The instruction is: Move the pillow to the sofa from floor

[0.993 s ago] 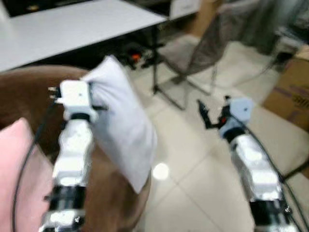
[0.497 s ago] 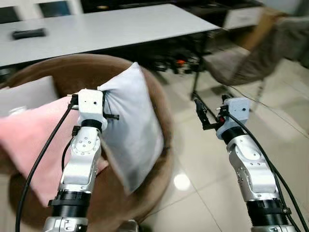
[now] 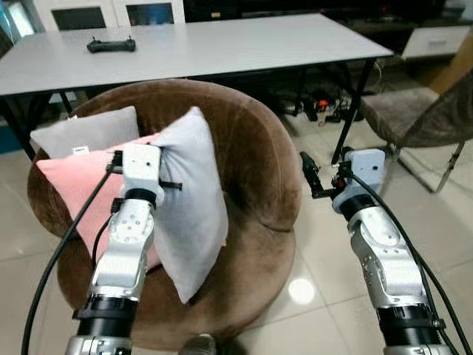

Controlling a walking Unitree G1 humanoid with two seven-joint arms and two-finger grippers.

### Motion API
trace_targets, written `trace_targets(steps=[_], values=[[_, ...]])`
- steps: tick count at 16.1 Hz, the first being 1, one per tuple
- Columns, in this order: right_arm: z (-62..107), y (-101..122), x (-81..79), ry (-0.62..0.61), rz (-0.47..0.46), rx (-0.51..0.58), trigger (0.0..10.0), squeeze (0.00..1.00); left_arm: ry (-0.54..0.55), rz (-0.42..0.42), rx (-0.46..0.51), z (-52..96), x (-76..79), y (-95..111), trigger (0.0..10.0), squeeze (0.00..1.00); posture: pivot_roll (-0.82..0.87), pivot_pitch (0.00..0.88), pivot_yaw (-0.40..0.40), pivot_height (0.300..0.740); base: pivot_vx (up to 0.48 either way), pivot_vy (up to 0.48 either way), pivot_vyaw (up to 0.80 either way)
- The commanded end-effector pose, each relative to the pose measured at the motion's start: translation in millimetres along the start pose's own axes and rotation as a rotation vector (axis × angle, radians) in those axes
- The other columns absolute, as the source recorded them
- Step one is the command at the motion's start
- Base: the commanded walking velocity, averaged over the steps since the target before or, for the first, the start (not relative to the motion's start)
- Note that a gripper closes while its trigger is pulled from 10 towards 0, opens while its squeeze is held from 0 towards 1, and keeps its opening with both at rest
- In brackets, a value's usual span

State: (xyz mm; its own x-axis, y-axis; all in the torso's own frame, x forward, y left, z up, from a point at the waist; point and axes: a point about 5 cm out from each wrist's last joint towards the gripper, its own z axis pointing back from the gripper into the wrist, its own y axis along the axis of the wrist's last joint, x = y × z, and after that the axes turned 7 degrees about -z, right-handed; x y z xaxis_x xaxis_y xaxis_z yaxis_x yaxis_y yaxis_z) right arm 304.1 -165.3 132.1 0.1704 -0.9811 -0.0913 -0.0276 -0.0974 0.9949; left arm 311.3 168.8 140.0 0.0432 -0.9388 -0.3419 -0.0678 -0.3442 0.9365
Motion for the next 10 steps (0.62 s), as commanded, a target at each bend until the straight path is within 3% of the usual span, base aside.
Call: trace_targets(steps=[1,5,10], values=[[-0.4,3.4,4.2,-0.018,0.002,0.007,10.0,0.0,-0.01,-0.01,0.052,-3.7,1.0,12.3,10.0,0.0,-0.03,0.0,0.035,0.74,0.0,0.0,0.0],[-0.3,3.3,4.9,-0.027,0.005,0.005,10.0,0.0,-0.086,0.004,0.073,-2.8,9.9,15.6,10.0,0.0,-0.03,0.0,0.035,0.74,0.0,0.0,0.0],[-0.9,5.4,1.3,-0.004,0.035,0.008,10.0,0.0,-0.074,0.003,0.061,-3.8,9.0,14.2,10.0,0.0,-0.03,0.0,0.036,0.74,0.0,-0.368,0.0]])
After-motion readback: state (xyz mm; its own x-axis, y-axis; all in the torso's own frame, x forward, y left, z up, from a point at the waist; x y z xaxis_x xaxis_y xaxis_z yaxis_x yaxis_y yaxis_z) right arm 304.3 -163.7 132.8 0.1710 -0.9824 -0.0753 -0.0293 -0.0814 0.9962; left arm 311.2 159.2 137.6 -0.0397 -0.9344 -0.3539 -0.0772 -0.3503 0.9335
